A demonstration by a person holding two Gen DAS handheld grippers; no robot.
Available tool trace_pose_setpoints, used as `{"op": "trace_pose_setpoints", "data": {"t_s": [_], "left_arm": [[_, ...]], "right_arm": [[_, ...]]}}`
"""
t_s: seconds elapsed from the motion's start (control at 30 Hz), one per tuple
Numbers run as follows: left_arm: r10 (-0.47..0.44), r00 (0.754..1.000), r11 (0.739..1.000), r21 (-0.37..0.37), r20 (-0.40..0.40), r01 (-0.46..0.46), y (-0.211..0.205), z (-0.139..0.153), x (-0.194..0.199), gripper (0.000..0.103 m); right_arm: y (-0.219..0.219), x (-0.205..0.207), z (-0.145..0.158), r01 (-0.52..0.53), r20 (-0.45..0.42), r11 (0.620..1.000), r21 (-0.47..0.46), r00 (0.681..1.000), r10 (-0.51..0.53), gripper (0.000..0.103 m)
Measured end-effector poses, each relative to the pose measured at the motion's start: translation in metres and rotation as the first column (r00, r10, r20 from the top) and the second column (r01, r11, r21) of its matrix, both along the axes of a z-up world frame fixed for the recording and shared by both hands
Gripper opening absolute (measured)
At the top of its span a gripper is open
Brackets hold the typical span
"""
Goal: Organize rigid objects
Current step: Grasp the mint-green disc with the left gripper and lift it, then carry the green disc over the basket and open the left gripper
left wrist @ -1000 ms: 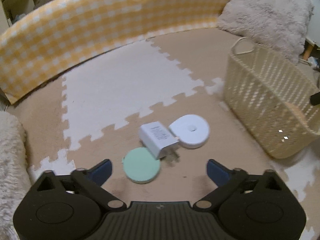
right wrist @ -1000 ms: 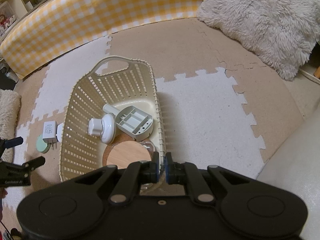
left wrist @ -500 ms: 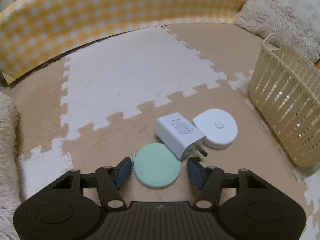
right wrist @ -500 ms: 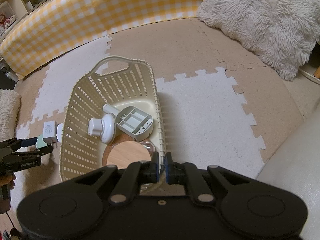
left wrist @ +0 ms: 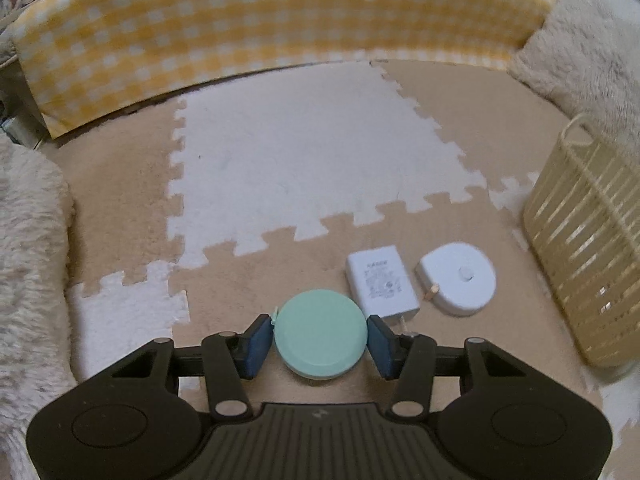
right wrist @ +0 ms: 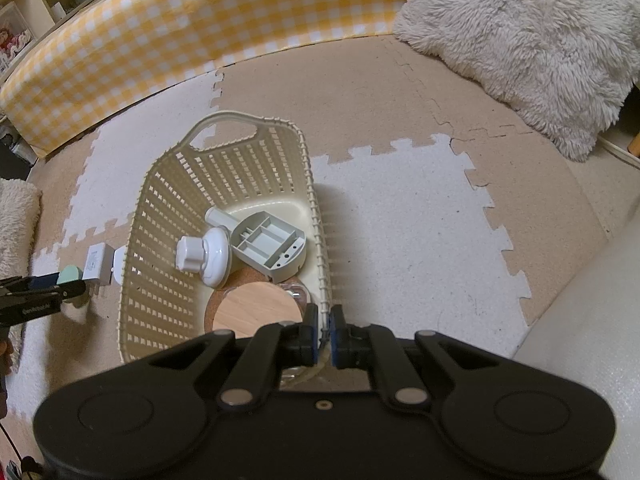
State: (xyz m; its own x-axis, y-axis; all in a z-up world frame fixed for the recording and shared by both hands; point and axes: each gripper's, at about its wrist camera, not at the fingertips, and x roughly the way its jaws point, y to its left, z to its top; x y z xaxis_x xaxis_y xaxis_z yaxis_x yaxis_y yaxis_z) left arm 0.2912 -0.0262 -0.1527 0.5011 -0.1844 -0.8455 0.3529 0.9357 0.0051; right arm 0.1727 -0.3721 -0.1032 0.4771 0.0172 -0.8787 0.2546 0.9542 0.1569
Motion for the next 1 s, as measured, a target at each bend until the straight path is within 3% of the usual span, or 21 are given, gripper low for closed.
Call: {"op": "trace_pose_setpoints", "data": {"t_s": [0.2, 0.4, 0.77, 1.0], "left_arm": [[-0.017, 0.998, 0.999, -0.049, 0.053, 0.019, -0.012, 0.026, -0.011, 0.052], [-0.091, 0.992, 0.987, -0.125, 0.087, 0.101, -0.037, 0.048, -0.032, 0.052], [-0.256, 0.954, 0.920, -0.261, 0.159, 0.291, -0.095, 0.080, -0.074, 0.052], [-0.313, 0.934, 0.891, -0.288, 0.172, 0.351, -0.132, 0.085, -0.074, 0.052]], "right_arm": [[0.000, 0.000, 0.000, -0.001, 0.000, 1.000, -0.001, 1.000, 0.001, 0.006], [0.000, 0.000, 0.000, 0.000, 0.000, 1.000, -0.001, 1.000, 0.000, 0.006], [0.000, 0.000, 0.000, -0.001, -0.001, 1.000, -0.004, 1.000, 0.001, 0.006], [0.001, 0.000, 0.000, -0.006, -0.002, 1.000, -0.010, 1.000, 0.006, 0.006]]}}
